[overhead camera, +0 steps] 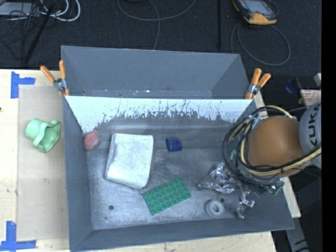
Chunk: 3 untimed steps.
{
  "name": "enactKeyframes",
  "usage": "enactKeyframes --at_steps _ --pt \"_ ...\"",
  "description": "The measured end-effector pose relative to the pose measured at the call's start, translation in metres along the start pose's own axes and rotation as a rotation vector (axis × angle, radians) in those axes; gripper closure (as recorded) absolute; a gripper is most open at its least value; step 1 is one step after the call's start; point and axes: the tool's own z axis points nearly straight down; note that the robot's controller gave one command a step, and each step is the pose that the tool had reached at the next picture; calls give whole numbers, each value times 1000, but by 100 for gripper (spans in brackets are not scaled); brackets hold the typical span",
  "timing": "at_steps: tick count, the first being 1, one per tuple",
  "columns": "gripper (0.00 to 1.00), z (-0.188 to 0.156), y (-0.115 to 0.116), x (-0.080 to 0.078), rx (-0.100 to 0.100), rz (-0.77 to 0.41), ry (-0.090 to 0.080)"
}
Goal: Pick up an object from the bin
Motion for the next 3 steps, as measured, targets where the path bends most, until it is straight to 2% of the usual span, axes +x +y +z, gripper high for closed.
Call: enactKeyframes --at_steps 1,2,3 --pt "0 -5 20 -3 21 -81 -13" --pt "0 -3 23 -7 16 -141 -9" --pt "100 -3 26 -6 5 -143 -1"
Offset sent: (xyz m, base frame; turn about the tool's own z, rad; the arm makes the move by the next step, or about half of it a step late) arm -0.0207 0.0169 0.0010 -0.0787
